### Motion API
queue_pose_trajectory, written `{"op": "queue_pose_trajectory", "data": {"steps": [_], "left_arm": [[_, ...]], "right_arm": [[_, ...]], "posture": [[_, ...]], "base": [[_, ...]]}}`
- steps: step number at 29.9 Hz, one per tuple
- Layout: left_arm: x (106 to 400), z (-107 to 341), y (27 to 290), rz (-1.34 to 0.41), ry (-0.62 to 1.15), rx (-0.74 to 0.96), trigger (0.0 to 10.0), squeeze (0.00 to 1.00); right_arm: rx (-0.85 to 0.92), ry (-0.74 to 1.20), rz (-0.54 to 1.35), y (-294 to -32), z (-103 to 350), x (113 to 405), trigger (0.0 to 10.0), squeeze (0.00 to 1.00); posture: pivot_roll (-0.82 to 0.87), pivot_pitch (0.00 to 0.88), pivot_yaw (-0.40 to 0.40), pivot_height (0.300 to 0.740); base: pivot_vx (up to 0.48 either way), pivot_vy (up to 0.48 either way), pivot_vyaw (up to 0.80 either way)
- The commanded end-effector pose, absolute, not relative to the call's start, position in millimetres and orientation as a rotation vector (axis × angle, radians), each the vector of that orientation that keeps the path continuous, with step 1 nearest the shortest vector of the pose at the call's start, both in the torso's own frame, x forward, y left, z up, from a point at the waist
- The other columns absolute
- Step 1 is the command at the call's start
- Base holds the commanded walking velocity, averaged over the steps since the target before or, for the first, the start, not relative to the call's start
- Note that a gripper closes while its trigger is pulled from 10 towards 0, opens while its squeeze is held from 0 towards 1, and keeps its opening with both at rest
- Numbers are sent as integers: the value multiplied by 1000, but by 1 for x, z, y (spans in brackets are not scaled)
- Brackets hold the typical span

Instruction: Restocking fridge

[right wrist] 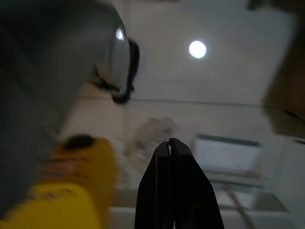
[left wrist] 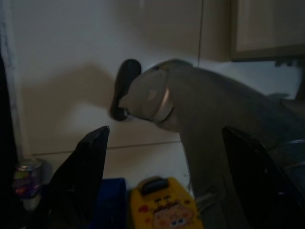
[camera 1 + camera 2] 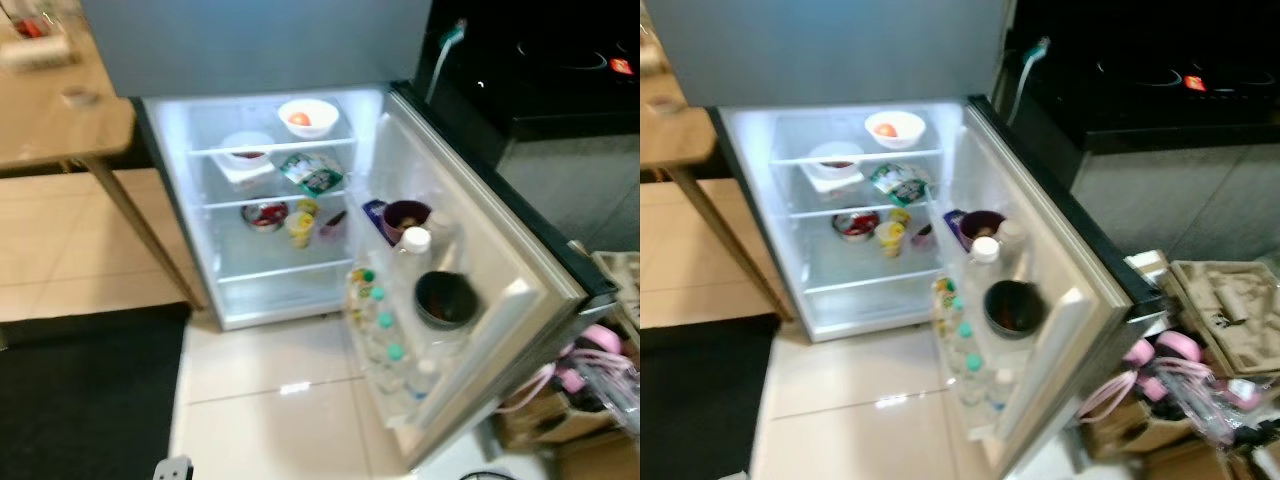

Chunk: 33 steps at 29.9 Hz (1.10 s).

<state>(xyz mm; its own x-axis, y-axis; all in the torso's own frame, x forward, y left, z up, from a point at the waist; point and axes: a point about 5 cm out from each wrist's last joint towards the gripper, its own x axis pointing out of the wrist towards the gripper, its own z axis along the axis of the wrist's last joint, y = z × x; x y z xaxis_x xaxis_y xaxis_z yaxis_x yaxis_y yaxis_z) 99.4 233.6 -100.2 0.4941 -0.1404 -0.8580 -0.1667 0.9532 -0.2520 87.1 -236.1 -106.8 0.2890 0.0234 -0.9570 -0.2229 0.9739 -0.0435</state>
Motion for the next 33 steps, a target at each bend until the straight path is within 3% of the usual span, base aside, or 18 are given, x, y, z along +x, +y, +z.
{"op": "queue_pose_trajectory", "data": {"steps": [1, 5, 7, 9, 10, 12, 13, 18, 24, 25, 26, 27, 31, 33], "left_arm": [[89, -104, 229, -2, 1114, -315, 10000, 0], [87, -105, 228, -1, 1118, -319, 10000, 0], [85, -106, 227, -1, 1124, -329, 10000, 0], [85, -106, 227, -2, 1126, -332, 10000, 0], [84, -106, 226, -4, 1129, -337, 10000, 0], [84, -106, 226, -4, 1130, -337, 10000, 0], [83, -106, 226, -4, 1132, -337, 10000, 0], [83, -106, 225, -10, 1138, -332, 10000, 0], [84, -106, 225, -8, 1134, -330, 10000, 0], [84, -106, 225, -7, 1133, -329, 10000, 0], [84, -106, 225, -7, 1133, -329, 10000, 0], [84, -106, 224, -6, 1133, -329, 10000, 0], [83, -107, 223, -6, 1137, -331, 10000, 0], [82, -107, 222, -8, 1142, -333, 10000, 0]], "right_arm": [[-208, 1285, 137, -241, -107, 86, 10000, 0], [-200, 1262, 38, -250, -104, 89, 10000, 0], [-124, 1130, -161, -271, -92, 110, 10000, 0], [-96, 1088, -199, -275, -88, 117, 10000, 0], [36, 935, -260, -283, -74, 144, 7647, 0], [67, 893, -269, -285, -70, 151, 7647, 0], [83, 854, -277, -288, -65, 159, 0, 0], [84, 707, -309, -304, -39, 195, 0, 0], [158, 599, -244, -301, -22, 221, 0, 0], [187, 559, -177, -295, -16, 231, 5373, 0], [187, 559, -177, -295, -16, 231, 5373, 0], [219, 528, -98, -287, -11, 240, 10000, 0], [279, 473, 70, -271, -4, 253, 10000, 0], [331, 423, 263, -253, 4, 262, 10000, 0]], "posture": [[17, 32, -29, 740], [17, 32, -29, 740], [17, 39, -29, 740], [17, 39, -29, 740], [16, 41, -29, 740], [16, 41, -29, 740], [16, 41, -29, 740], [11, 39, -25, 740], [15, 35, -30, 740], [16, 34, -31, 740], [16, 34, -31, 740], [16, 33, -32, 740], [13, 34, -33, 740], [11, 35, -35, 740]], "base": [[0, 0, 0], [0, 0, 0], [0, 0, 0], [0, 0, 0], [0, 0, 0], [0, 0, 0], [0, 0, 0], [0, 0, 0], [0, 0, 0], [0, 0, 0], [0, 0, 0], [0, 0, 0], [0, 0, 0], [0, 0, 0]]}}
